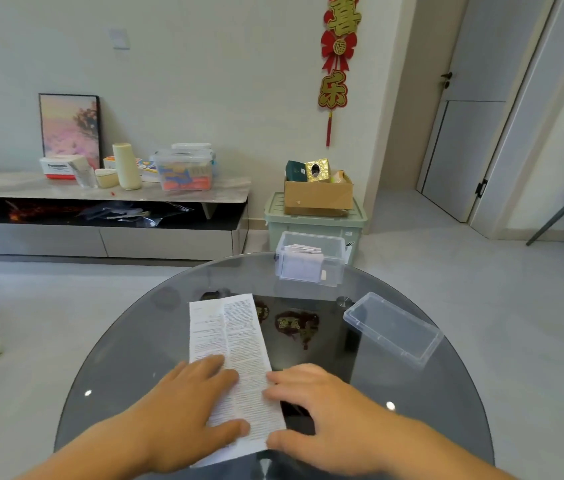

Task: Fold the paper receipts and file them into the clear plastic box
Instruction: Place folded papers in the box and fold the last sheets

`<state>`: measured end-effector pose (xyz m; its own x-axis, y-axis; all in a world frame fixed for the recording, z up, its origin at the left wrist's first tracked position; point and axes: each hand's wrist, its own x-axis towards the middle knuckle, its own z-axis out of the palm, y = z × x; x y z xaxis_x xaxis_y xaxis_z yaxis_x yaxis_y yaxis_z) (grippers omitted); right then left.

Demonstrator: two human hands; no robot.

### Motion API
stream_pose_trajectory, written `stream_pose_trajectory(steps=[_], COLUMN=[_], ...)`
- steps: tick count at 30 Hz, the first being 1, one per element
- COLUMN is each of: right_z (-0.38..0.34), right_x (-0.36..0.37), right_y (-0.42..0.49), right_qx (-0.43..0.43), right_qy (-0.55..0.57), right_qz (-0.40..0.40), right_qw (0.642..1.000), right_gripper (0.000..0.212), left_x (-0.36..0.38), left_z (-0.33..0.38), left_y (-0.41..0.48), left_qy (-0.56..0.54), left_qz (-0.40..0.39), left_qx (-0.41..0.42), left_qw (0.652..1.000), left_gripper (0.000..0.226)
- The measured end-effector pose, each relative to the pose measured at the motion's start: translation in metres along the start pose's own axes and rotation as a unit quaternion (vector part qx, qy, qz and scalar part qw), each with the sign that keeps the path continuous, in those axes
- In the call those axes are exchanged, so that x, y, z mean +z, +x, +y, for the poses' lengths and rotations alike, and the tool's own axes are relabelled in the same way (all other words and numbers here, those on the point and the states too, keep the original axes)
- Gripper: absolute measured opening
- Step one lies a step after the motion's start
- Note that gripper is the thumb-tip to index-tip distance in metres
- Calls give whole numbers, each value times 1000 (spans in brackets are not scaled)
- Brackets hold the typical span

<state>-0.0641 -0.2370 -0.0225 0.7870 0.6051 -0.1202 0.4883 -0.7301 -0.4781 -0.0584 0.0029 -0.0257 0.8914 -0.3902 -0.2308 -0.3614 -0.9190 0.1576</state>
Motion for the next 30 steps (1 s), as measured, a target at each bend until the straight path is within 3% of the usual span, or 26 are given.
stream_pose_trajectory(steps=[5, 10, 19, 23, 27, 30], right_z=[-11, -11, -1, -2, -4, -5], right_x=[9, 20, 41, 37, 27, 23], right_y=[-34, -70, -74, -70, -71, -68], right_qx=[54, 76, 83, 103, 96, 69], right_qy=[14, -13, 24, 66, 128, 110], right_qz=[-22, -52, 46, 77, 82, 88], right_qw=[998, 996, 995, 990, 984, 988], right_gripper=[89, 98, 85, 71, 90, 98], left_x=[14, 29, 38, 35, 24, 12], left_z=[27, 42, 43, 38, 35, 38], left_y=[-28, -31, -20, -15, -11, -7], left_qy=[-58, -91, -172, -288, -415, -457], left_qz=[4, 23, 93, 64, 18, -27], left_qx=[83, 110, 72, 48, 10, -46], left_qw=[995, 990, 978, 954, 910, 888], left_gripper=[75, 57, 22, 19, 33, 36])
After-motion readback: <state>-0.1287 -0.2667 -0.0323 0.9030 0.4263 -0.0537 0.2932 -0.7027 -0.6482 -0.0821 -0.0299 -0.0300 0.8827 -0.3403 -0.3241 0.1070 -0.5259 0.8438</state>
